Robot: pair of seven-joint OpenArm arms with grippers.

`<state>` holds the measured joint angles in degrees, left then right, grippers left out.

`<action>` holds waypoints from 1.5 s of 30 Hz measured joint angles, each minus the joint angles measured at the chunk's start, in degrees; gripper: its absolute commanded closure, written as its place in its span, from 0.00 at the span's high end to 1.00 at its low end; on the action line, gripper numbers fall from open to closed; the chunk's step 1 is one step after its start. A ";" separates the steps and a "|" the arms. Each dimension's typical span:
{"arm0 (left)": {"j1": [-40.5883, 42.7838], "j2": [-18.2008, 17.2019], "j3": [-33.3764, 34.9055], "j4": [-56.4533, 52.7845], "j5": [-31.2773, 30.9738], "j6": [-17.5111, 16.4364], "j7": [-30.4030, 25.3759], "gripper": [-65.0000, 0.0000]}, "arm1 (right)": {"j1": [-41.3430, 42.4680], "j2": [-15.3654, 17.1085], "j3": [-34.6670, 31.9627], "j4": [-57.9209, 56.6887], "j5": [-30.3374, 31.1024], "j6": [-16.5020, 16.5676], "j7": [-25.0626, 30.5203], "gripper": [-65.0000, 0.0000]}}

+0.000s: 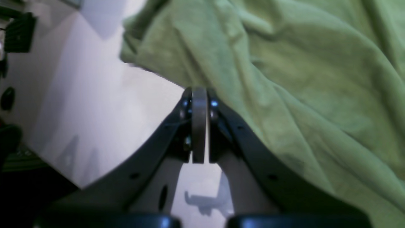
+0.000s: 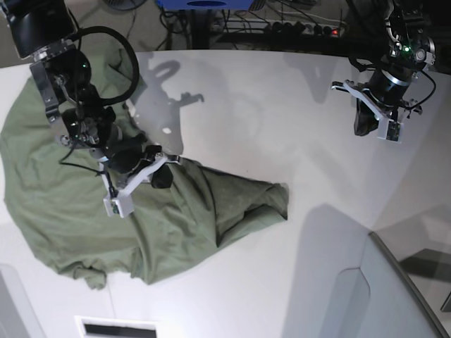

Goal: Layout the t-shirt on the table in an organized manner, then fold the t-shirt properly

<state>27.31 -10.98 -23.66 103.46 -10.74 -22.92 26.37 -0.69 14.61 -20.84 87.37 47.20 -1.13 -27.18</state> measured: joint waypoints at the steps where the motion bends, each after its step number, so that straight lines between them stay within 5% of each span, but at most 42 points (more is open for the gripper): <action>1: 0.02 0.02 0.00 0.00 -0.02 -0.02 0.00 0.00 | -0.02 -0.07 -0.02 -0.02 -0.02 0.02 0.00 0.01; 45: 0.33 -0.81 -0.02 0.28 -0.04 -0.02 -0.02 0.00 | -0.26 1.73 -0.15 4.11 0.00 0.02 0.00 0.02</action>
<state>27.64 -11.79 -23.68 103.74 -10.79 -22.94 26.35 -0.95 16.34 -20.99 91.48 47.20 -1.10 -27.18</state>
